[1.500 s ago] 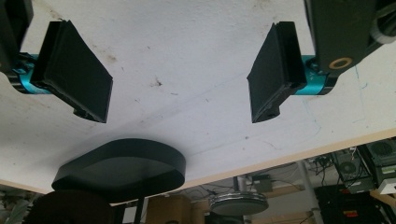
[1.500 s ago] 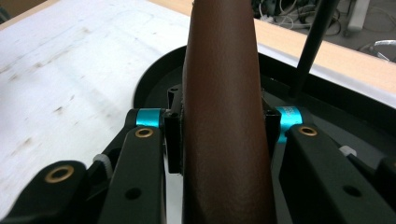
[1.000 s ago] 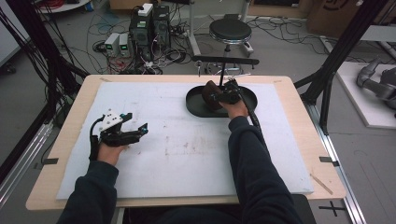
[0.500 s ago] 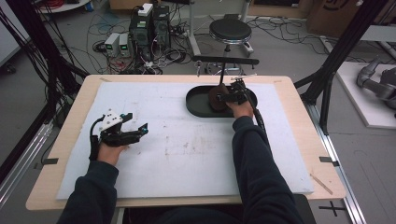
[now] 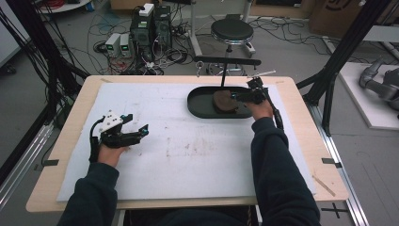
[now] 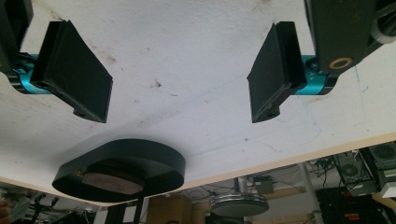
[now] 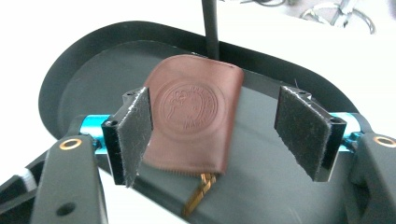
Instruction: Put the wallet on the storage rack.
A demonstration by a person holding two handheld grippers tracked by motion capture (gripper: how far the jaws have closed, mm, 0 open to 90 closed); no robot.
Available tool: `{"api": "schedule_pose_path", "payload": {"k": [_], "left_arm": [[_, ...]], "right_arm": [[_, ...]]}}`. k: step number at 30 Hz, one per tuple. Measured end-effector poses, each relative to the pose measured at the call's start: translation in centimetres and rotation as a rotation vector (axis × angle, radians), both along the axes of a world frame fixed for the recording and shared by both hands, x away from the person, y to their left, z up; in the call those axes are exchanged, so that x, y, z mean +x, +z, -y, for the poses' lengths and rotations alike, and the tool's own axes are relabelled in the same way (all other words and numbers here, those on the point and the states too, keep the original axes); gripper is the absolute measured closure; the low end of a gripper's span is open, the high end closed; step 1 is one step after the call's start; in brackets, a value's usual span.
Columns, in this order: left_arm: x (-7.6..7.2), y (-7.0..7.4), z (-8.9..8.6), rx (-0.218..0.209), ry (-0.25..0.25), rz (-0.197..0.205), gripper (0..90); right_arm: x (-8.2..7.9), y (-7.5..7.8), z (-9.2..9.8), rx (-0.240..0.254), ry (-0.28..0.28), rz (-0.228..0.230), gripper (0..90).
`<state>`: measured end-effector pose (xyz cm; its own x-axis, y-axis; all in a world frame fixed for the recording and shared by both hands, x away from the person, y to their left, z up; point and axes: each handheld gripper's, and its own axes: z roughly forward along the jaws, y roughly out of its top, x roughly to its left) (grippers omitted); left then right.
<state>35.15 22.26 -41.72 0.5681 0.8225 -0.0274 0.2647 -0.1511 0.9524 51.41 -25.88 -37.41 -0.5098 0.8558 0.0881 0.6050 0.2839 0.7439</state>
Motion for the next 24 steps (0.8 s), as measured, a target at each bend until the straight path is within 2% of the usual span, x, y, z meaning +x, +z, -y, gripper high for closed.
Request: {"api": "schedule_pose_path", "payload": {"k": [1, 3, 5, 6, 8, 9, 10, 11, 13, 14, 15, 16, 17, 18, 19, 20, 22, 24], "left_arm": [[0.0, 0.0, -0.1, -0.003, 0.005, -0.003, 20.6], [0.1, 0.0, -0.4, -0.012, 0.009, -0.006, 19.2], [0.2, -0.1, -0.7, -0.024, 0.021, -0.011, 17.5], [0.2, -0.1, -0.7, -0.024, 0.021, -0.011, 17.5], [0.2, -0.1, -1.0, -0.029, 0.026, -0.013, 17.5], [0.2, 0.0, -1.0, -0.034, 0.026, -0.016, 17.5], [0.2, 0.0, -1.1, -0.032, 0.028, -0.012, 17.5], [0.2, 0.0, -1.1, -0.033, 0.029, -0.011, 17.4], [0.2, 0.0, -1.1, -0.033, 0.032, -0.009, 17.4], [0.2, 0.0, -1.1, -0.034, 0.034, -0.009, 17.5], [0.2, 0.0, -1.1, -0.034, 0.037, -0.005, 17.5], [0.2, 0.0, -1.1, -0.035, 0.036, -0.005, 17.5], [0.3, 0.0, -1.1, -0.035, 0.040, -0.004, 17.5], [0.3, 0.0, -1.2, -0.036, 0.041, -0.005, 17.5], [0.3, 0.0, -1.2, -0.039, 0.042, -0.006, 17.5], [0.3, 0.0, -1.2, -0.046, 0.042, -0.003, 17.5], [0.4, 0.0, -1.1, -0.048, 0.047, 0.005, 17.5], [0.4, 0.0, -1.1, -0.045, 0.048, 0.006, 17.5]], "right_arm": [[-0.5, 0.4, 0.4, 0.004, 0.009, 0.013, 27.3], [-1.8, 0.9, 1.2, -0.017, 0.034, 0.086, 27.1], [-2.9, 1.3, 1.9, -0.023, 0.050, 0.063, 20.2], [-2.9, 1.3, 1.9, -0.023, 0.050, 0.063, 20.2], [-4.4, 1.9, 2.9, -0.021, 0.069, 0.046, 19.4], [-4.4, 1.9, 2.9, -0.021, 0.069, 0.046, 19.4], [-5.2, 2.0, 3.2, -0.016, 0.079, 0.077, 19.4], [-6.1, 2.1, 3.4, -0.018, 0.097, 0.133, 19.4], [-7.6, 2.1, 3.7, -0.038, 0.110, 0.174, 19.4], [-8.3, 2.0, 3.8, -0.039, 0.113, 0.175, 19.3], [-8.9, 2.0, 4.0, -0.048, 0.111, 0.173, 19.3], [-10.2, 1.6, 4.5, -0.036, 0.121, 0.215, 19.3], [-10.2, 1.6, 4.5, -0.036, 0.121, 0.215, 19.3], [-11.4, 1.0, 4.9, -0.042, 0.118, 0.229, 19.3], [-12.0, 0.6, 5.1, -0.044, 0.118, 0.237, 19.3], [-12.0, 0.6, 5.1, -0.044, 0.118, 0.237, 19.3], [-13.4, -0.8, 5.8, -0.047, 0.091, 0.263, 19.3], [-13.7, -1.3, 6.1, -0.044, 0.078, 0.263, 19.4]]}}
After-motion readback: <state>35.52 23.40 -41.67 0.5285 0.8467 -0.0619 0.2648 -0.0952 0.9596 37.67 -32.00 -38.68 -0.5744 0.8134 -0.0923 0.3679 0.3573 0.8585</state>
